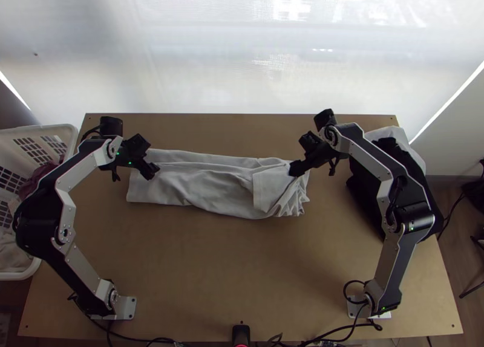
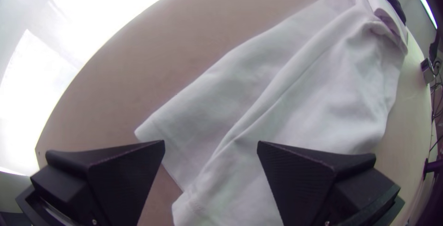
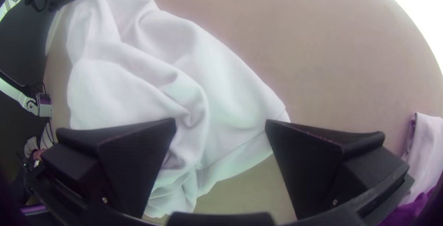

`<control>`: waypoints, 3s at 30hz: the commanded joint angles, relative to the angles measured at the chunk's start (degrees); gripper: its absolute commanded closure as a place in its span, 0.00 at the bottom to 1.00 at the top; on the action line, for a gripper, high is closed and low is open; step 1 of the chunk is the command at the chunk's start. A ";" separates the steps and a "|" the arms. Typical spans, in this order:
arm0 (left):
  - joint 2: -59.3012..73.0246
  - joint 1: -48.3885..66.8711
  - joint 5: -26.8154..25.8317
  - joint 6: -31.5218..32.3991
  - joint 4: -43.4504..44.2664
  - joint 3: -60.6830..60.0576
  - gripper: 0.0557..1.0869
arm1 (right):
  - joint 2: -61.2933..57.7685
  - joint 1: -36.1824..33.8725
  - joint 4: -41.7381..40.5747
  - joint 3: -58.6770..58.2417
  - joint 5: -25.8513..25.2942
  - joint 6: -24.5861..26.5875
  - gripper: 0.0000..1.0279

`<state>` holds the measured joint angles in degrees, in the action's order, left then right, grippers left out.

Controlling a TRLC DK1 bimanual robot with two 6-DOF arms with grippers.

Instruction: Fold the t-shirt

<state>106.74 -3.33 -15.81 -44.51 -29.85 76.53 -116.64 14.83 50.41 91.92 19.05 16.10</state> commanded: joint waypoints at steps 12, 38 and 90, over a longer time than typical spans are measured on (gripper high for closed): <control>-3.64 -3.08 -0.18 5.66 -4.17 7.32 0.05 | 12.31 -1.29 0.30 -1.04 -1.03 -3.18 0.05; -9.36 -7.39 -8.53 7.95 -20.52 4.24 0.89 | 21.89 16.37 3.20 -7.02 3.72 -3.88 0.98; -2.94 4.74 -5.10 10.67 -7.07 -9.38 0.95 | 10.91 12.59 -16.40 -25.91 3.72 -0.80 0.98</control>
<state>105.89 1.10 -21.65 -33.06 -36.67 70.65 -108.05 27.24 33.41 69.41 23.00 15.46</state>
